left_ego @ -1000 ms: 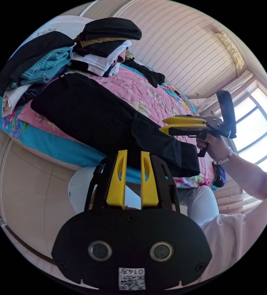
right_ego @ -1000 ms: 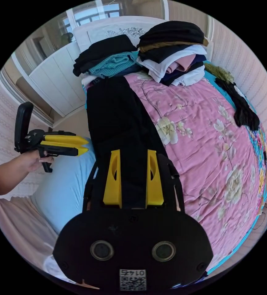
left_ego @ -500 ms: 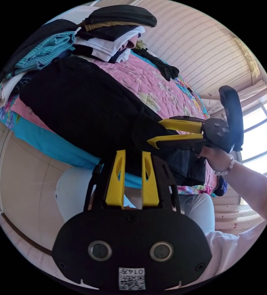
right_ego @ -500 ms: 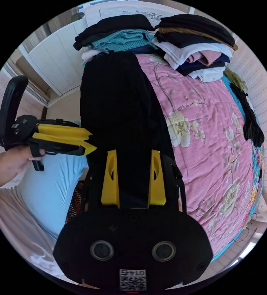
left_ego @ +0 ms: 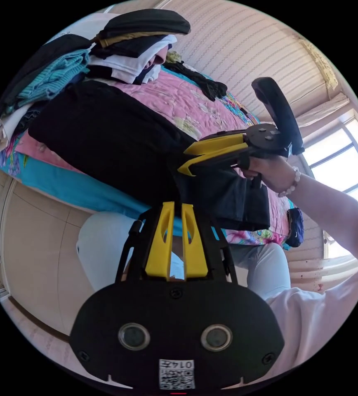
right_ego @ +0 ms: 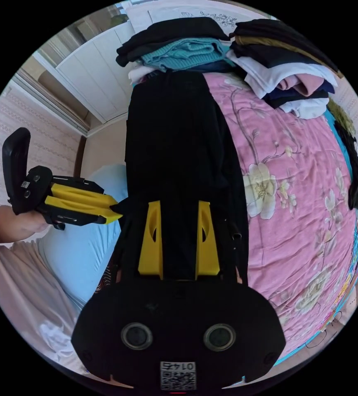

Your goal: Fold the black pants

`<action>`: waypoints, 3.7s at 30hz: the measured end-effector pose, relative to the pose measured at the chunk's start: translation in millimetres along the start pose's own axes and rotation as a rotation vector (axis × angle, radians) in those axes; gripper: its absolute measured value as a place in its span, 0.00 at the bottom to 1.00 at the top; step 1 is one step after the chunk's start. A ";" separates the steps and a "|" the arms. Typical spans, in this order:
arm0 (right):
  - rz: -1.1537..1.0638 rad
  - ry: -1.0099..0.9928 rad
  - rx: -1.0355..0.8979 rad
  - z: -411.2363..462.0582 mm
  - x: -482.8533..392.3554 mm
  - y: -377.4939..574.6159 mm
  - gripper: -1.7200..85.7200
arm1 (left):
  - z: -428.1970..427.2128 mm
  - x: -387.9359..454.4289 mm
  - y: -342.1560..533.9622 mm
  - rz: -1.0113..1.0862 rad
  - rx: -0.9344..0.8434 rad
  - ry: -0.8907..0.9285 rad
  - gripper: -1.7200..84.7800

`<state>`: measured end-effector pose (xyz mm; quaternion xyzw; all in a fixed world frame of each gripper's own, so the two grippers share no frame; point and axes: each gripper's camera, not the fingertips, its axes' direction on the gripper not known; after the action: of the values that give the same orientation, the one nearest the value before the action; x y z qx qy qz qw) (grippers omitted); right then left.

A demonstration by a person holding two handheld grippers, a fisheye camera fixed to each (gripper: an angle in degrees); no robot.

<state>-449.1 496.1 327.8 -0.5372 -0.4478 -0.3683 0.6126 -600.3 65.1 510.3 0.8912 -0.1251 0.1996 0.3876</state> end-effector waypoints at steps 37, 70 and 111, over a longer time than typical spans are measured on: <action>0.291 -0.191 0.255 -72.1 133.4 -75.4 0.08 | -125.3 -91.1 -35.7 -0.155 0.228 -0.249 0.08; 0.249 0.125 -0.007 -71.8 145.9 19.0 0.02 | 73.8 180.5 60.2 0.754 -0.153 -0.333 0.01; 0.929 -0.453 0.697 -418.7 169.5 614.8 0.03 | 117.7 439.9 88.2 0.997 -0.058 0.201 0.06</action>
<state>243.7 180.6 276.8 -0.5093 -0.3798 0.2275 0.7380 -212.1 -111.1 693.1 0.6884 -0.5027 0.4417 0.2799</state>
